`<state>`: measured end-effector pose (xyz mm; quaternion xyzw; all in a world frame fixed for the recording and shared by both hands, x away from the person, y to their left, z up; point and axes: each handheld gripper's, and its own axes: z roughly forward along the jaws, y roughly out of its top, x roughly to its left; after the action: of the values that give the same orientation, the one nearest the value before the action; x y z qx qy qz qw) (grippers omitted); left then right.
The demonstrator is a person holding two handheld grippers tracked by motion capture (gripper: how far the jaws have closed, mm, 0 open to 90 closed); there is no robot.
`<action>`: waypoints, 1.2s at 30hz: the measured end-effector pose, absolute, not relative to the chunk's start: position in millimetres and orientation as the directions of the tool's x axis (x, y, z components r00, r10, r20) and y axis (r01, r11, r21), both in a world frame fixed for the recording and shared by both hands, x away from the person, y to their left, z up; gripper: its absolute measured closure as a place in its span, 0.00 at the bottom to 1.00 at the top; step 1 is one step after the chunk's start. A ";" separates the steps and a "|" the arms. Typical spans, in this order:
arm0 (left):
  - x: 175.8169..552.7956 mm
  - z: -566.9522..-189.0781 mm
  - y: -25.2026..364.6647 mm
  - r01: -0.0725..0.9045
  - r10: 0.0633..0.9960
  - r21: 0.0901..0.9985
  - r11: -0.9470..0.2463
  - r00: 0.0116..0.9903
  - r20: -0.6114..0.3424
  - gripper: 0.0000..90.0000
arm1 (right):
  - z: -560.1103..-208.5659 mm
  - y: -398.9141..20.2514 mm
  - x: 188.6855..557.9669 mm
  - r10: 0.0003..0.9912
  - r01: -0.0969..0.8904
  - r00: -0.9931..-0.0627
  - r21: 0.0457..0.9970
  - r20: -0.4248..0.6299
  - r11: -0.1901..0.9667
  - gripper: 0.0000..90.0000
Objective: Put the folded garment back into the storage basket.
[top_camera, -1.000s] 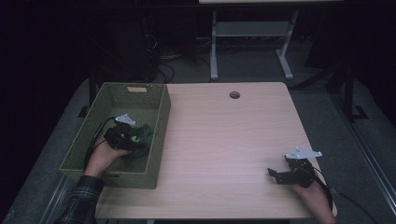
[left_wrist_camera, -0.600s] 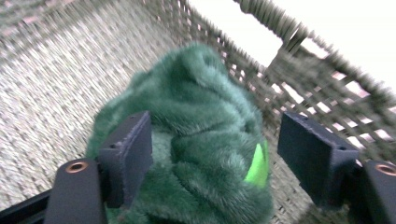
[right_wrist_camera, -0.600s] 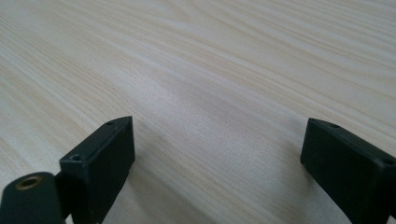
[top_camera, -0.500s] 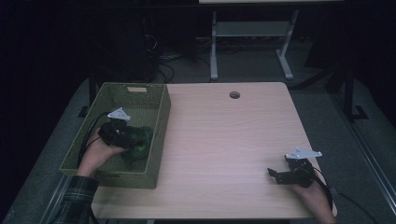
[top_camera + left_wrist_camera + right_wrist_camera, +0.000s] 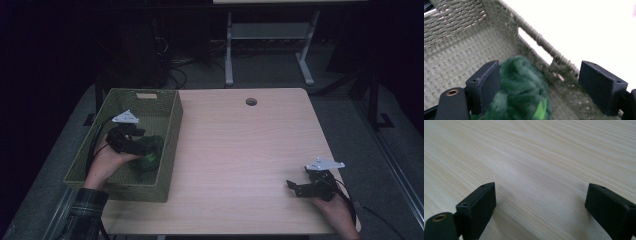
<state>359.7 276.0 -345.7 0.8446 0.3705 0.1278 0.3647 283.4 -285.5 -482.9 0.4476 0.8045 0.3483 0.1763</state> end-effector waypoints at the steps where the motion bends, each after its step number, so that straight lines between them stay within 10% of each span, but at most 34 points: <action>1: 359.5 -344.2 273.6 0.527 0.716 0.714 -0.461 0.696 -0.051 0.19 | -482.8 -285.5 283.4 0.843 0.598 -0.537 0.718 0.029 0.356 0.11; 36: 327.8 -373.1 117.3 0.411 0.603 0.773 -0.483 0.796 -0.048 0.17 | -482.8 -285.5 283.4 0.843 0.598 -0.537 0.718 0.029 0.356 0.11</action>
<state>327.8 117.3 -373.1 0.8531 0.2972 0.1159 0.4128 283.4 -285.5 -482.8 0.4480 0.8043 0.3484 0.1761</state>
